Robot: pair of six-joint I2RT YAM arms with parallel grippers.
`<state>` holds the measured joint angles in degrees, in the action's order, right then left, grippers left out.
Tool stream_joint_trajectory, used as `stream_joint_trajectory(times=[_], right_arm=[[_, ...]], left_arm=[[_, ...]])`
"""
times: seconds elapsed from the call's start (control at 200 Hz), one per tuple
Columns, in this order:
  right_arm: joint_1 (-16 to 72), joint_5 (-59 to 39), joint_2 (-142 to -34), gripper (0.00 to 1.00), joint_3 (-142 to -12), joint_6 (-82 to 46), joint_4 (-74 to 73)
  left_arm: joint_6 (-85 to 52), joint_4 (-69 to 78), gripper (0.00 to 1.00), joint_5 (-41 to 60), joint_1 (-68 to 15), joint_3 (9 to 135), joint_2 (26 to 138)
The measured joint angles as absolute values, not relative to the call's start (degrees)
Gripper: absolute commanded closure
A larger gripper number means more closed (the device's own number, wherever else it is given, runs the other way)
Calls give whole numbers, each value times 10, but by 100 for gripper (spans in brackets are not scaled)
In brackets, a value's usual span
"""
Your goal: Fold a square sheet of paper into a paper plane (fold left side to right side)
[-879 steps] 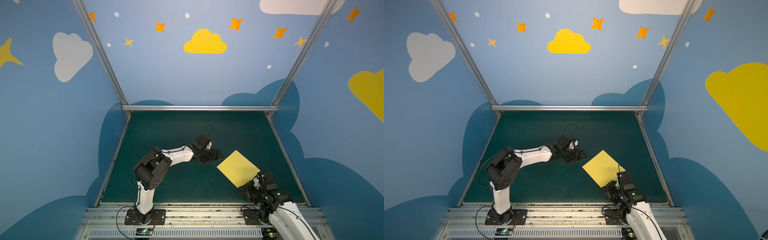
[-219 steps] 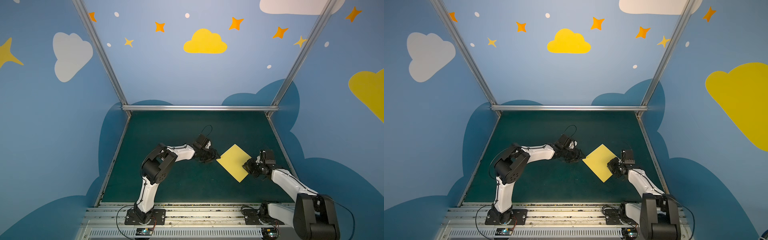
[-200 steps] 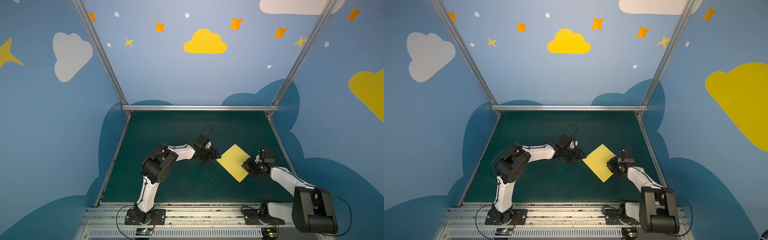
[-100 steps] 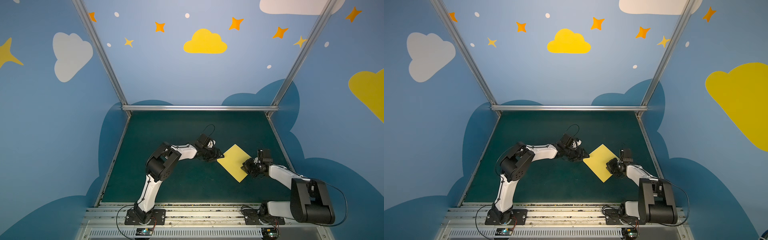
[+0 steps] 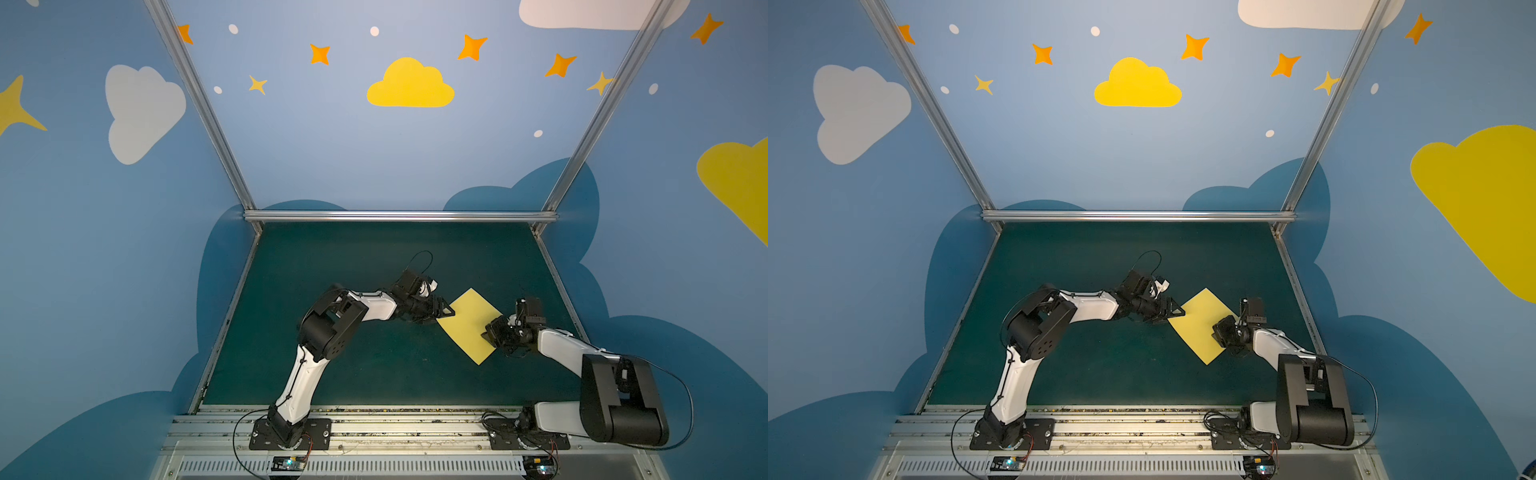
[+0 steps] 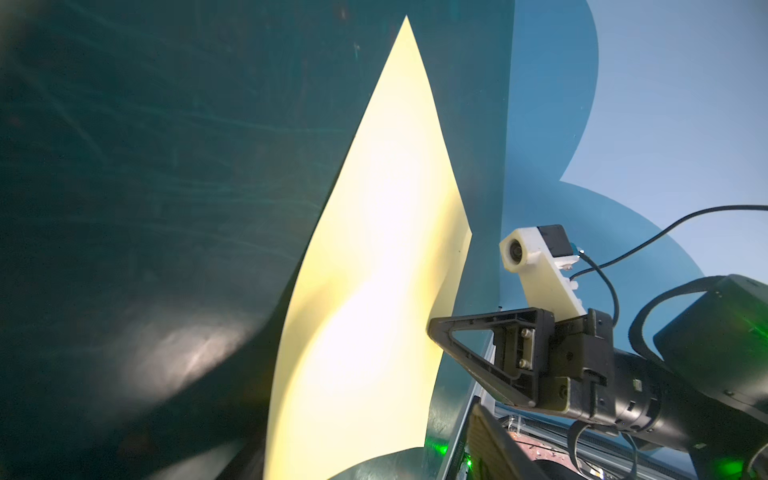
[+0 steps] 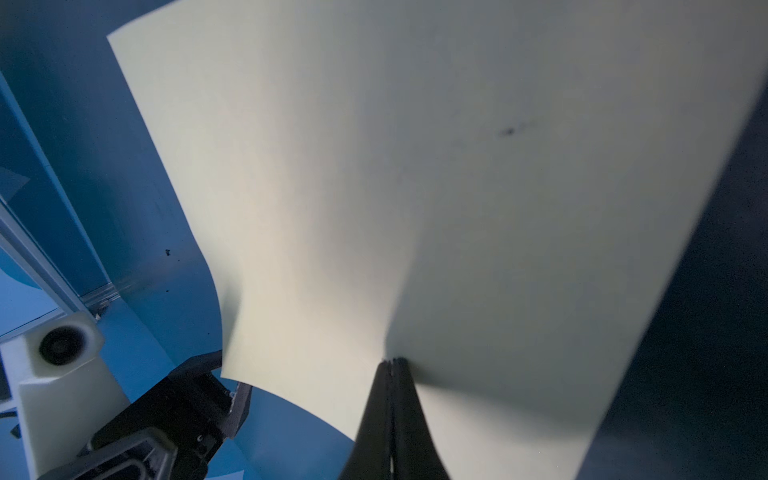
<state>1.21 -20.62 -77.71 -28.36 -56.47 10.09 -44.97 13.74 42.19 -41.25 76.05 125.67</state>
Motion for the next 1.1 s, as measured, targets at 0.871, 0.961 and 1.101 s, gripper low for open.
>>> stream_joint_trajectory(times=[0.871, 0.961, 1.101], right_arm=[[107, -243, -708, 21, -310, -523, 118], [127, -247, -706, 20, -289, -541, 94], [157, -253, -712, 20, -270, -577, 40]], left_arm=[[-676, 319, 96, 325, -311, 472, 1082], [-722, 355, 96, 314, -310, 458, 1063], [-792, 408, 96, 302, -309, 435, 1049]])
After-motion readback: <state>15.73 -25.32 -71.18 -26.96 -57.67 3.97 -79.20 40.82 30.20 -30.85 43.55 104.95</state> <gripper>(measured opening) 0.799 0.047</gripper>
